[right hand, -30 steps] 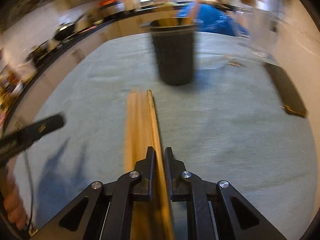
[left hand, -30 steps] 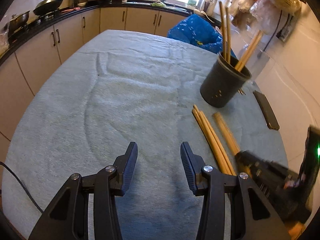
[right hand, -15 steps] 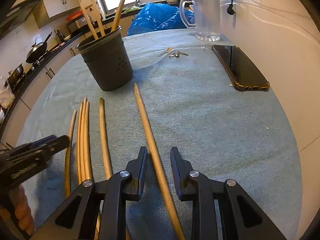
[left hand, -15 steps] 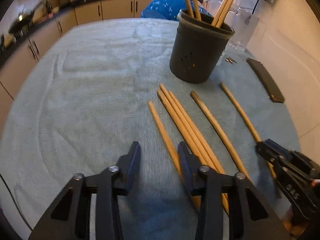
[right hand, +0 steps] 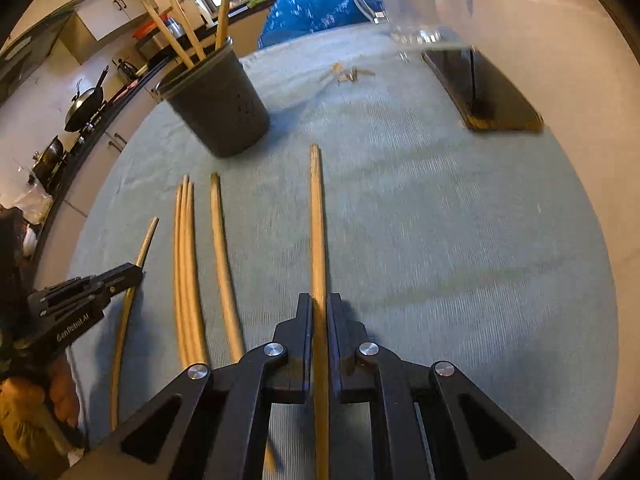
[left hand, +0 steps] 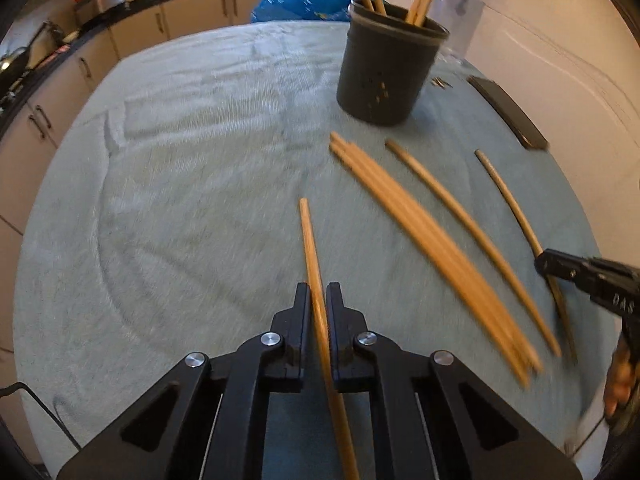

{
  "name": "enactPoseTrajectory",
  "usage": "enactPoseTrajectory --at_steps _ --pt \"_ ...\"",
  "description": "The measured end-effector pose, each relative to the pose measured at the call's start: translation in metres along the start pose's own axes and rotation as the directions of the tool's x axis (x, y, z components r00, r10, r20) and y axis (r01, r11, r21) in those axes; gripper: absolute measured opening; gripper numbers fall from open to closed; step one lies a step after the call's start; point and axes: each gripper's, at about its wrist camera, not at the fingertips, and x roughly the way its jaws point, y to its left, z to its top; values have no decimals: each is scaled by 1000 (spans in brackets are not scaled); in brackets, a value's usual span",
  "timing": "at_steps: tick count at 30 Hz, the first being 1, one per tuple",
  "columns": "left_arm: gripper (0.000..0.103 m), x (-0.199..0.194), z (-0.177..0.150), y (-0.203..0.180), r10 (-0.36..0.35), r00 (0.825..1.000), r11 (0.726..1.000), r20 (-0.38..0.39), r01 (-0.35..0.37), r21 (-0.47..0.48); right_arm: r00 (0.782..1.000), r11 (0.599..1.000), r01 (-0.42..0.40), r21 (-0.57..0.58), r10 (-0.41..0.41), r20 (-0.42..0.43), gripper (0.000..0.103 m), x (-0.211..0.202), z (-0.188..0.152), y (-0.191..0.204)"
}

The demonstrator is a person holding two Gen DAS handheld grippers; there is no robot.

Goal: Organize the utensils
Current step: 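Carry both chopsticks up toward the grey holder cup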

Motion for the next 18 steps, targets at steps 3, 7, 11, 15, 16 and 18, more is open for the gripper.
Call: enactPoseTrajectory --at_steps 3,7,11,15,16,18 --pt "7 -8 -10 8 -23 999 1000 -28 23 15 1000 999 17 -38 -18 -25 9 -8 -12 2" --pt "7 -13 -10 13 -16 999 1000 -29 17 21 998 996 45 -75 -48 -40 22 -7 -8 9" --pt "7 -3 -2 14 -4 998 1000 -63 4 4 993 985 100 -138 -108 -50 22 6 8 19" --pt "7 2 5 11 25 998 1000 -64 -24 21 987 978 123 -167 -138 -82 22 20 33 22" --pt "7 3 7 10 28 997 999 -66 -27 23 985 977 128 -170 -144 -89 22 23 38 21" --pt "7 5 9 9 34 997 999 -71 -32 32 980 972 143 -185 -166 -111 22 30 52 24"
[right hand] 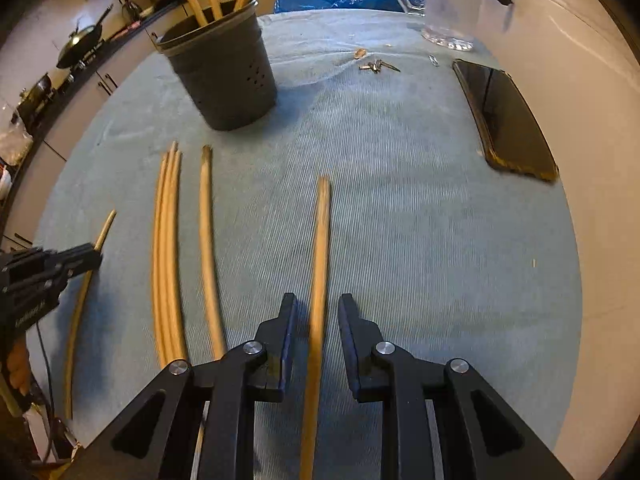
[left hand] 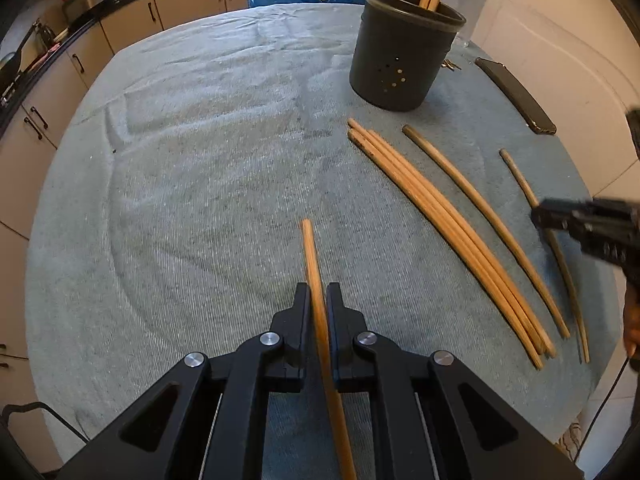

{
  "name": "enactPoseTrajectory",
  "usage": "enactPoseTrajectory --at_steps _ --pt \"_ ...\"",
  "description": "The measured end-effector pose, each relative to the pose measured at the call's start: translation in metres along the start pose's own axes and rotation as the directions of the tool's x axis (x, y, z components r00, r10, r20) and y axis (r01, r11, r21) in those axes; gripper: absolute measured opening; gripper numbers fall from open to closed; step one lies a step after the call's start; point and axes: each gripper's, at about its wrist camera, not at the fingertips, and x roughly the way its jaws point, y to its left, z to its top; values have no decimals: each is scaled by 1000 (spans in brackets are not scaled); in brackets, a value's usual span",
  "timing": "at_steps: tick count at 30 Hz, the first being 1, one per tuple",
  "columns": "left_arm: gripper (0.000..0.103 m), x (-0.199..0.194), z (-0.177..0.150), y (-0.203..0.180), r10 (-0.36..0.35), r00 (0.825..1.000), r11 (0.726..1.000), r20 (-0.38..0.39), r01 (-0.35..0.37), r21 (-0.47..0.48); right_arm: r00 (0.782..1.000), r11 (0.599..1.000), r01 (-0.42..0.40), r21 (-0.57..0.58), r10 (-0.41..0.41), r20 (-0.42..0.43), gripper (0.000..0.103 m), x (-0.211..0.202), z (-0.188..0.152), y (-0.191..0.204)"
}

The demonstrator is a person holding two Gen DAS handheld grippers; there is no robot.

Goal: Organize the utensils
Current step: 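Carry both chopsticks up toward the grey holder cup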

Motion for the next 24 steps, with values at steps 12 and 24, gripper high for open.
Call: enactPoseTrajectory --at_steps 12,24 --pt "7 6 14 -2 13 1000 999 10 -13 30 993 994 85 -72 -90 -81 22 20 51 22" --pt "5 -47 2 15 -2 980 995 200 21 -93 982 999 -29 35 22 189 7 -32 21 15"
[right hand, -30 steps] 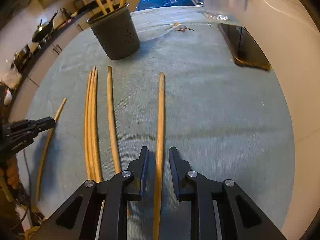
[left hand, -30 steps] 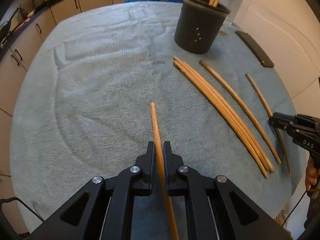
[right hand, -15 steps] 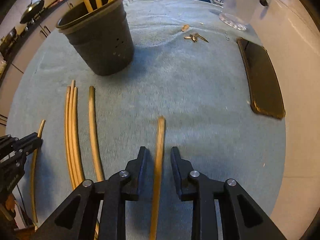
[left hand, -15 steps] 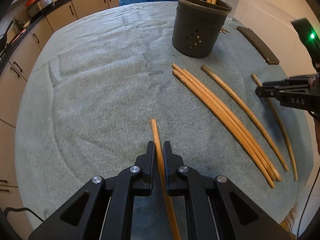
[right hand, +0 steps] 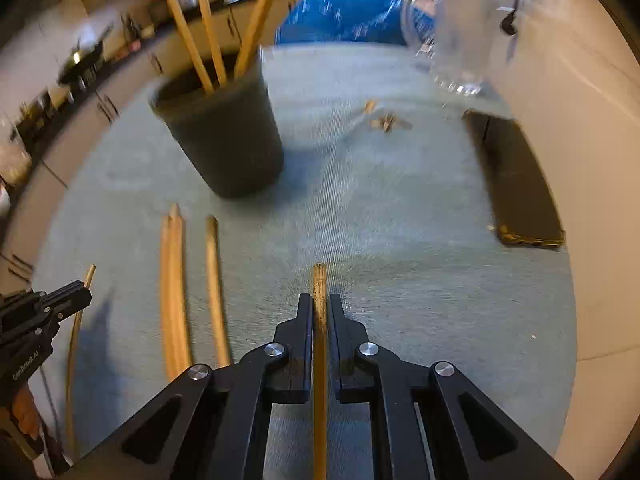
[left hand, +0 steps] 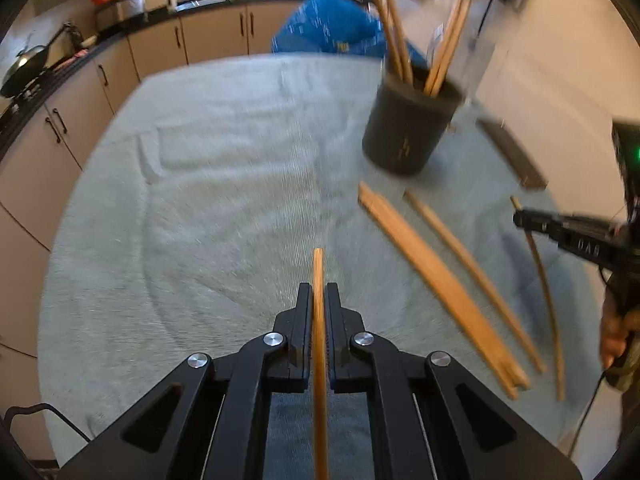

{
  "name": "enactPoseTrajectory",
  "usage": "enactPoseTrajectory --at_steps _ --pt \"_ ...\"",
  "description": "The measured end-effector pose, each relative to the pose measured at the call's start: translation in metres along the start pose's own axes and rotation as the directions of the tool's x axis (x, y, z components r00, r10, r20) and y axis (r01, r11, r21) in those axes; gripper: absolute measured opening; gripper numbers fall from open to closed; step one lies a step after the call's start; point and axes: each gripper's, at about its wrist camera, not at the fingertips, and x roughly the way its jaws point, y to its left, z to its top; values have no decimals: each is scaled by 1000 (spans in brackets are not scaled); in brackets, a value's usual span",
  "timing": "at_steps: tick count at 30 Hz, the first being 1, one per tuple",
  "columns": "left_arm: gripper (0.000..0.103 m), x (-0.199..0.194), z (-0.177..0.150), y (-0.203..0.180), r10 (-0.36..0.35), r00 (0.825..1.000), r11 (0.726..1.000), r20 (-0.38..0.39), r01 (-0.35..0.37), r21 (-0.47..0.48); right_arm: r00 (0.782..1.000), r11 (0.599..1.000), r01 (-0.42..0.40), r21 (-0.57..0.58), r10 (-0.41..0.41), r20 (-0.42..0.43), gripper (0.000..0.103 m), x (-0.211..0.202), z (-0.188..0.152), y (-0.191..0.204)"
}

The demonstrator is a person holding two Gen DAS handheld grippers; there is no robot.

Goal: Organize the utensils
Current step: 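Carry both chopsticks up toward the grey holder cup, then lower both held chopsticks into the grey holder cup and open both grippers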

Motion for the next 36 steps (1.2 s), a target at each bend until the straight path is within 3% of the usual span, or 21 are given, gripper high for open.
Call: enactPoseTrajectory --at_steps 8,14,27,36 --pt "5 -63 -5 -8 -14 986 1000 163 17 -15 975 997 -64 39 55 213 7 -73 -16 1" --pt "5 -101 -23 -26 7 960 1000 279 -13 21 948 995 -93 25 81 309 7 -114 -32 14" --pt "5 -162 -44 -35 -36 909 999 416 44 -9 882 992 -127 -22 123 456 7 -175 -68 26" --pt "5 -186 -41 -36 -55 875 998 481 68 -10 853 990 -132 -52 140 502 7 -191 -67 35"
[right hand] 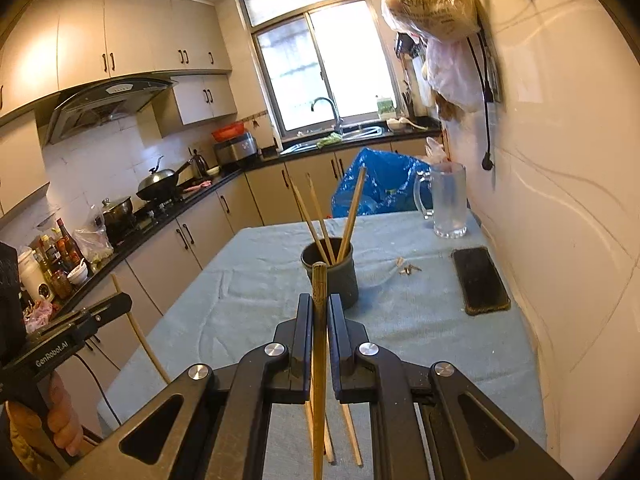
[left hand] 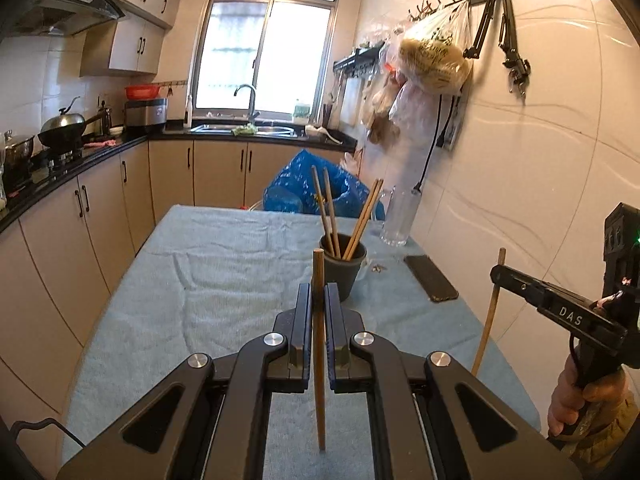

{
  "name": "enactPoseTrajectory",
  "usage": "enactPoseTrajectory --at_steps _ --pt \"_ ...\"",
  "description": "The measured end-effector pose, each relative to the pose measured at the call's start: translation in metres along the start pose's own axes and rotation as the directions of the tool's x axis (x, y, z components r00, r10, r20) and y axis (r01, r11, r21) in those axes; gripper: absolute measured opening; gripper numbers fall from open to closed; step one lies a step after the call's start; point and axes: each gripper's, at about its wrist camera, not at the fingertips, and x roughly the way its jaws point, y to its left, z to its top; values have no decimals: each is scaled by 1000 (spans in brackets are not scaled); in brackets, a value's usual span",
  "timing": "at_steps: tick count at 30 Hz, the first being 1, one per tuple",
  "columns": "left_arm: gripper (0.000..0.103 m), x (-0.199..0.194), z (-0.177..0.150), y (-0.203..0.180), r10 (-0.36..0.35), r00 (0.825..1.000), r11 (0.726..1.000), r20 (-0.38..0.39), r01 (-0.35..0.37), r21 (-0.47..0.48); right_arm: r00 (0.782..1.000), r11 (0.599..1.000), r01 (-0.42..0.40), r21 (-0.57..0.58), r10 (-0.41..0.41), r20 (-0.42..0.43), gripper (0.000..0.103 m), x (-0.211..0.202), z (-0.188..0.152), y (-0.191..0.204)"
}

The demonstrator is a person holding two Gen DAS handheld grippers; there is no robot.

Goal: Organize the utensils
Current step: 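Lower both held chopsticks into the grey holder cup and open both grippers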

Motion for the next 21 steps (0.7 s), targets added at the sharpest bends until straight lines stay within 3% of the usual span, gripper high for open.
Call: enactPoseTrajectory --at_steps 11,21 --pt "5 14 32 3 -14 1000 1000 21 14 -14 999 1000 -13 19 12 48 7 17 29 -5" --pt "5 45 106 -2 -46 994 999 100 46 -4 983 991 -45 125 22 180 7 54 95 -20"
